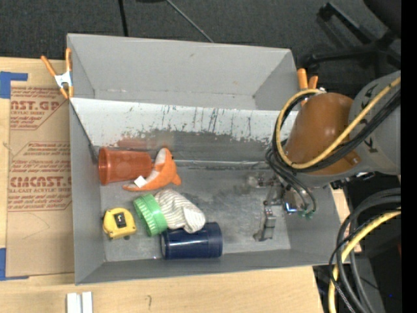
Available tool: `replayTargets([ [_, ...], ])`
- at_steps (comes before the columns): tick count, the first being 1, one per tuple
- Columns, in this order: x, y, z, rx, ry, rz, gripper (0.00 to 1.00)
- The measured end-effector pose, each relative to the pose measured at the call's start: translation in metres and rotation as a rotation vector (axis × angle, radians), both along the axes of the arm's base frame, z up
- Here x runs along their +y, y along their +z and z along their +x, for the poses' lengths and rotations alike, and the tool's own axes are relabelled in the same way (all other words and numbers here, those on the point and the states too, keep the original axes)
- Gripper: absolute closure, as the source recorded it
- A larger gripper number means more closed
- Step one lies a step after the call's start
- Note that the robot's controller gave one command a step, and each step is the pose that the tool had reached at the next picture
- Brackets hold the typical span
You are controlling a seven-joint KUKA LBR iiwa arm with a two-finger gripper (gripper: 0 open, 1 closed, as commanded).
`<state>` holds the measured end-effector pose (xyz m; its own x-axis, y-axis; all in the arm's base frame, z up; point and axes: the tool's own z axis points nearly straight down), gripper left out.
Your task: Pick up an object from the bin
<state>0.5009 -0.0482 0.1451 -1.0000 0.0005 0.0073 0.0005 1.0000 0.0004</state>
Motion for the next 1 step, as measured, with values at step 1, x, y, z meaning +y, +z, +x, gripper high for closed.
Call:
replayTargets([
  [1, 0.0001, 0.0042, 0.002, -0.008, 0.001, -0.001, 0.0],
])
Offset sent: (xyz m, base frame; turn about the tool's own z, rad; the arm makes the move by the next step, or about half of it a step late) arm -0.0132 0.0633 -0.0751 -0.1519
